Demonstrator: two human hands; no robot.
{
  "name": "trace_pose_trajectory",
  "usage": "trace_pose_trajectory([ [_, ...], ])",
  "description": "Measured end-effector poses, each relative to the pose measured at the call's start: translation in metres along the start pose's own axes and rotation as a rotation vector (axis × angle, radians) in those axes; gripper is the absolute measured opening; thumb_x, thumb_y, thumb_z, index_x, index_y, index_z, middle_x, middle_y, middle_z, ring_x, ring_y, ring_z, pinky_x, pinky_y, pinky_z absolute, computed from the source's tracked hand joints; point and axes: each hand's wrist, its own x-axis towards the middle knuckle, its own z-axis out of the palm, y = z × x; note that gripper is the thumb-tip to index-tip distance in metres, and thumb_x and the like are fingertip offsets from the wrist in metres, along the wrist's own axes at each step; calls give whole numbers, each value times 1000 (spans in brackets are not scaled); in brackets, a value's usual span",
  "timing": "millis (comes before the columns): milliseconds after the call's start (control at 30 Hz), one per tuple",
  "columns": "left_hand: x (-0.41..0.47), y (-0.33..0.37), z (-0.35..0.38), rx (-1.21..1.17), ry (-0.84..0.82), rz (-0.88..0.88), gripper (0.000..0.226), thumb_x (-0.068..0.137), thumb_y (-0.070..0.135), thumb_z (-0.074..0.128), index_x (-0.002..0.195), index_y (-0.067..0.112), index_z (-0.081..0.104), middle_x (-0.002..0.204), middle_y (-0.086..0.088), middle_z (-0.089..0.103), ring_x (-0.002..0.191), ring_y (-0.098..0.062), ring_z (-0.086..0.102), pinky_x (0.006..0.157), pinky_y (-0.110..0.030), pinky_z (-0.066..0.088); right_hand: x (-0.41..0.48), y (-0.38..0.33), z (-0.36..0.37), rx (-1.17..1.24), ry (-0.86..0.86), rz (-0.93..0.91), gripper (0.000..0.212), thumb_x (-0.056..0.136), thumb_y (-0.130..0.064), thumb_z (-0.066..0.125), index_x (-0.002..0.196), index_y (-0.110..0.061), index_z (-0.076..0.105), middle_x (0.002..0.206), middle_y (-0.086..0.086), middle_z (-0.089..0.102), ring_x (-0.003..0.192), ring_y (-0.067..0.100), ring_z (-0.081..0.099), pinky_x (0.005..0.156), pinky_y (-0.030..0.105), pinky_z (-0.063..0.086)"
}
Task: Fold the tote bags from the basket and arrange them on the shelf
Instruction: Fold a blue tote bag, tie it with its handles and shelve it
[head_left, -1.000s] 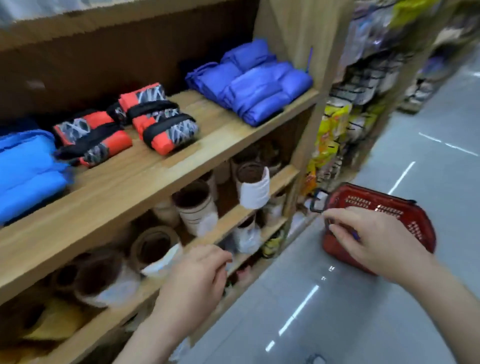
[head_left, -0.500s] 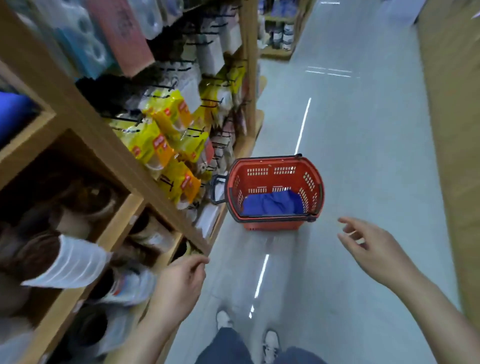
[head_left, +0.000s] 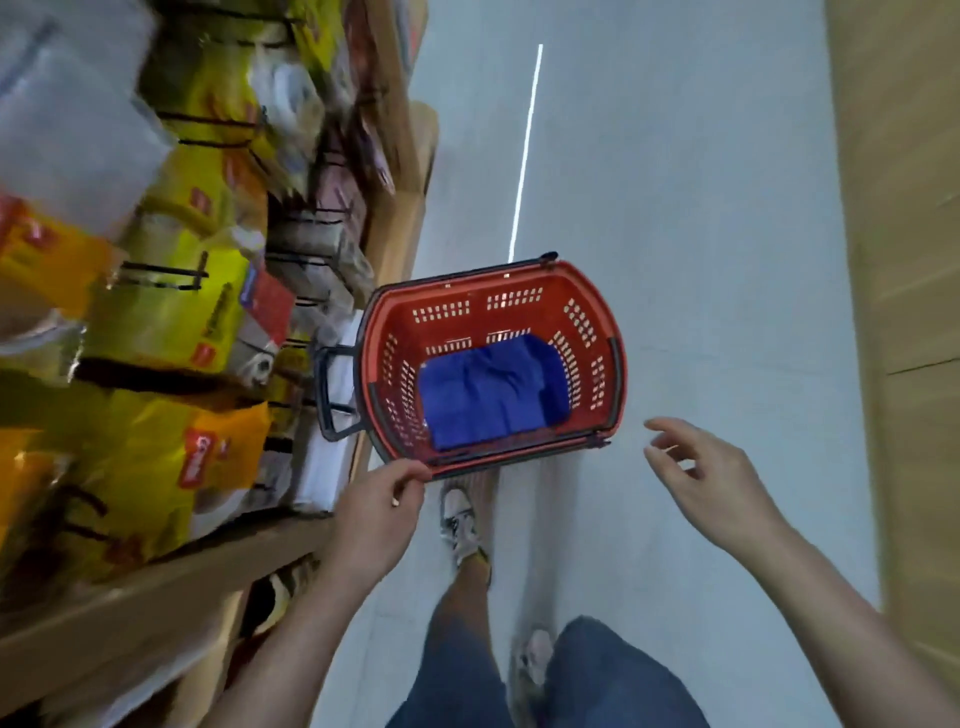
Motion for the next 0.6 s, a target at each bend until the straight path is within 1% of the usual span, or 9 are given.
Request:
trace_pose_trajectory([
  [67, 52, 0, 27, 60, -75, 11, 18, 92, 16, 59, 97, 25, 74, 95, 10, 72, 89, -13, 64, 75, -26, 46, 48, 9, 28, -7, -42, 9, 29, 93, -18, 62, 122, -20, 64, 99, -3, 66, 88, 15, 65, 83, 37, 54],
  [133, 100, -5, 59, 84, -172, 4, 19, 94, 16, 57, 99, 24, 73, 100, 9, 71, 94, -12, 63, 78, -25, 45, 98, 25, 60, -32, -87, 1, 32, 92, -20, 62, 124, -22, 62, 102, -1, 68, 91, 19, 66, 86, 42, 54],
  [167, 124, -11, 79, 76, -203, -1, 19, 94, 16, 56, 98, 24, 73, 101, 9, 71, 96, -12, 63, 81, -25, 46, 125, 36, 78, -64, -111, -5, 34, 93, -21, 62, 126, -22, 61, 108, 0, 68, 96, 20, 65, 89, 40, 53],
  [233, 172, -25, 120, 78, -240, -13, 20, 93, 15, 55, 98, 25, 72, 103, 9, 71, 98, -11, 62, 84, -25, 45, 181, 56, 117, -148, -174, -5, 40, 94, -22, 62, 133, -22, 55, 123, 1, 65, 109, 21, 62, 95, 30, 47],
  [300, 216, -45, 161, 93, -272, -25, 21, 93, 15, 54, 99, 25, 72, 105, 10, 70, 100, -11, 62, 82, -22, 42, 239, 81, 162, -222, -257, -14, 50, 94, -24, 62, 141, -20, 47, 134, 4, 59, 120, 22, 57, 96, 29, 42],
  [400, 271, -74, 217, 120, -330, -66, 23, 94, 16, 52, 103, 27, 70, 108, 11, 70, 100, -9, 61, 75, -17, 36, 315, 121, 226, -366, -394, -2, 66, 93, -25, 62, 150, -18, 31, 140, 13, 51, 124, 31, 52, 99, 37, 43],
  [533, 322, -109, 262, 131, -413, -110, 25, 96, 17, 49, 107, 30, 68, 114, 15, 66, 101, -5, 58, 80, -19, 39, 386, 162, 287, -507, -468, 67, 84, 90, -19, 62, 155, -25, 10, 146, 19, 38, 130, 38, 43, 104, 43, 40],
  [567, 332, -118, 269, 119, -426, -120, 26, 96, 16, 48, 106, 29, 68, 115, 14, 66, 99, -5, 57, 80, -20, 41, 396, 171, 299, -515, -477, 100, 87, 90, -17, 62, 155, -26, 6, 146, 20, 39, 129, 38, 45, 101, 43, 43],
  [600, 340, -125, 274, 109, -429, -126, 26, 96, 14, 48, 104, 29, 68, 116, 13, 66, 99, -6, 58, 82, -22, 44, 402, 179, 308, -520, -480, 132, 87, 89, -13, 62, 155, -25, 6, 140, 21, 45, 124, 38, 50, 94, 42, 46],
])
